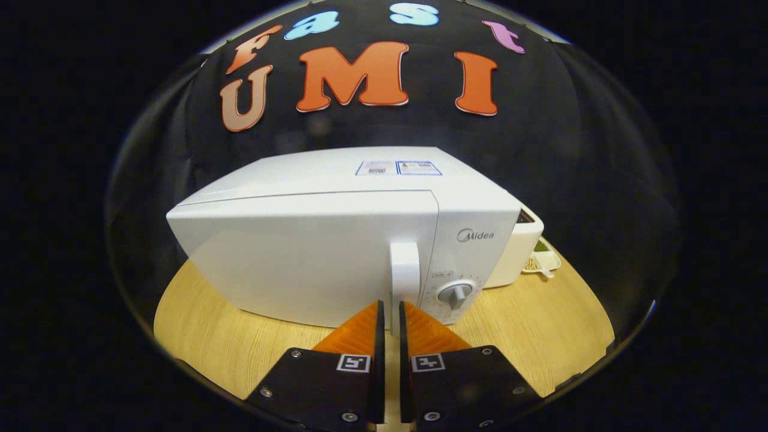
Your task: Open the microwave, put the food inside, and close the microwave door.
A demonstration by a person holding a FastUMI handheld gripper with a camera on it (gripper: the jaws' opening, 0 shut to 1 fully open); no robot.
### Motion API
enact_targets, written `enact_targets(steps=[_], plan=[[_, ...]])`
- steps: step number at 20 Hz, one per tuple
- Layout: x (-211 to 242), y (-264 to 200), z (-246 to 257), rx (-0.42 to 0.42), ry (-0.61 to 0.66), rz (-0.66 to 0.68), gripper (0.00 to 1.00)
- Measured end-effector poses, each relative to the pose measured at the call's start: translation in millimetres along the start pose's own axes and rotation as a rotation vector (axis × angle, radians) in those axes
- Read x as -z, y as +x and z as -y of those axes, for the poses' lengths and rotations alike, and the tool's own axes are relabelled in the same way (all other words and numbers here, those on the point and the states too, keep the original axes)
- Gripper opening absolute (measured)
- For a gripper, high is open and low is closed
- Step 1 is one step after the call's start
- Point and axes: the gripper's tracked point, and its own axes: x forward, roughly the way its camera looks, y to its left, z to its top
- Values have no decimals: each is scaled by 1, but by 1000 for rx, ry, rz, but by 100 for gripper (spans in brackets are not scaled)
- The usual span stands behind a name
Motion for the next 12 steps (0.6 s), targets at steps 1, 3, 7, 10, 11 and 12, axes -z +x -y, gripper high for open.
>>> enact_targets(steps=[1, 3, 7, 10, 11, 12], plan=[[-9, -5, -2, -13, -12, 15, 10], [-35, -25, -3, -29, -23, 79, 11], [-111, -74, 9, -45, -10, 251, 11], [-175, -115, 28, -33, 0, 374, 12], [-196, -129, 36, -24, -3, 413, 16], [-216, -143, 42, -17, -4, 451, 18]])
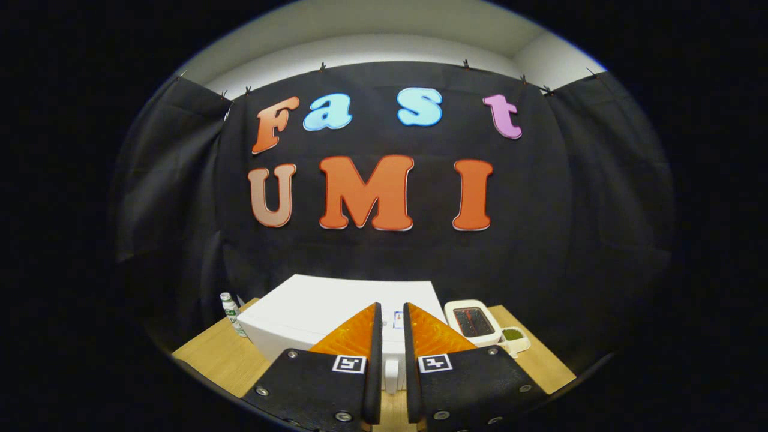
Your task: Open the microwave, put the food inside, and close the microwave door.
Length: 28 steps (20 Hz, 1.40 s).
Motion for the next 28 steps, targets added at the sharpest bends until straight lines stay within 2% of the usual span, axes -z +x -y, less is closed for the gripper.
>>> enact_targets(steps=[4, 7, 8, 9, 13, 18, 28], plan=[[-72, -15, 26, 46, 20, 60, 33], [-109, -30, 34, 34, 55, 88, 57], [-117, -35, 39, 43, 47, 96, 61], [-126, -39, 43, 50, 28, 105, 70], [-159, -53, 44, 47, -17, 148, 88], [-195, -69, 46, 52, -19, 219, 93], [-212, -94, 47, 63, 8, 292, 96]])
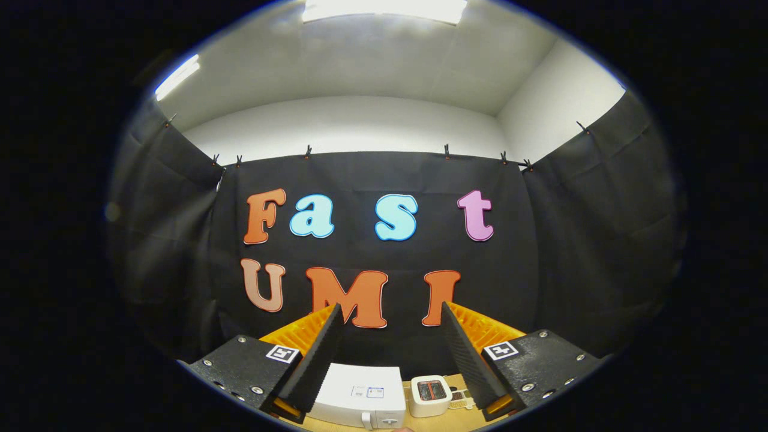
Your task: Open the microwave, put the food inside, and close the microwave door.
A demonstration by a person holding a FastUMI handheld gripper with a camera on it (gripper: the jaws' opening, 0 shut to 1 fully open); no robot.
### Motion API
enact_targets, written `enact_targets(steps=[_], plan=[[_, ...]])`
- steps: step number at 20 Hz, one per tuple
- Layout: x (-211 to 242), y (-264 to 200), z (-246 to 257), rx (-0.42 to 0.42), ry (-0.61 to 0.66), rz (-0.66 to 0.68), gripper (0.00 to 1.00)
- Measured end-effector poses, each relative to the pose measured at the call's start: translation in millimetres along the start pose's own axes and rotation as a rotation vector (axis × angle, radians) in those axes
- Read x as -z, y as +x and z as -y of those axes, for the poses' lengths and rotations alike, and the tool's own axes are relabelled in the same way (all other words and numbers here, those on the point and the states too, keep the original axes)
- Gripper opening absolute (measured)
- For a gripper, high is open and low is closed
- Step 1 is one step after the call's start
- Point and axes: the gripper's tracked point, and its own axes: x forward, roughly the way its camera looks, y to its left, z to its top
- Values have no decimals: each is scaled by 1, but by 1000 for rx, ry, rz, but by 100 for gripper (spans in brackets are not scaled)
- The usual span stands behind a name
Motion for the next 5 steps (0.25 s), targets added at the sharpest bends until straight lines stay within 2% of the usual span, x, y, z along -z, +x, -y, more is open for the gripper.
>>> enact_targets(steps=[5], plan=[[-3, -6, 5, 9, -16, 17, 97]])
